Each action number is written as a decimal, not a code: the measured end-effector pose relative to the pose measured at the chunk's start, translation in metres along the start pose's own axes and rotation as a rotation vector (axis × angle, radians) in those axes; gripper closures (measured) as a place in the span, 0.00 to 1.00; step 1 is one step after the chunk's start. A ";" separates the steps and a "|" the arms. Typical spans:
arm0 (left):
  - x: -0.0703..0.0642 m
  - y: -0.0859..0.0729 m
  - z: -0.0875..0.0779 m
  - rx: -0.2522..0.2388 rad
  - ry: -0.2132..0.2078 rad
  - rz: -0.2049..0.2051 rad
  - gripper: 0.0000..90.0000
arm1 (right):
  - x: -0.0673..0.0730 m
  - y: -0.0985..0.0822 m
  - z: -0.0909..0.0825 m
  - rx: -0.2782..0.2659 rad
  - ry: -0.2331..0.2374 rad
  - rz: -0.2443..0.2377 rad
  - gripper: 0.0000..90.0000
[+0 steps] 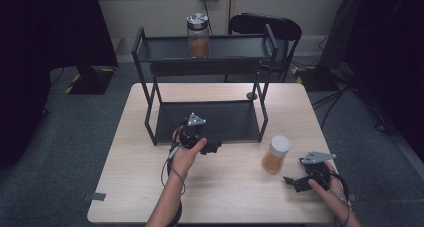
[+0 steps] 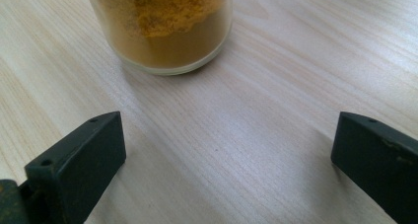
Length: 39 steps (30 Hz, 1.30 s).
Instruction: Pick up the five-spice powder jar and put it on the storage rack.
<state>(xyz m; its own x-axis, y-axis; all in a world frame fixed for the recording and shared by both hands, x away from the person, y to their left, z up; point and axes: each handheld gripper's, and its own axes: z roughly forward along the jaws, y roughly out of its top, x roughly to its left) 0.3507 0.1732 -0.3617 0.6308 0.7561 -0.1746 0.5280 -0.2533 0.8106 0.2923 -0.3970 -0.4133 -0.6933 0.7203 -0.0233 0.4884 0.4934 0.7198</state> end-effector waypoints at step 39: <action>-0.003 -0.062 -0.026 0.110 0.105 0.056 0.02 | 0.001 0.000 0.000 0.001 -0.002 0.003 0.00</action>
<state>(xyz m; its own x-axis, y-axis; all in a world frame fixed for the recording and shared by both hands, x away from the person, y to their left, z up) 0.3014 0.2027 -0.3969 0.6014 0.7962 -0.0669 0.5562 -0.3570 0.7505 0.2917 -0.3966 -0.4133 -0.6907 0.7228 -0.0227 0.4907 0.4915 0.7195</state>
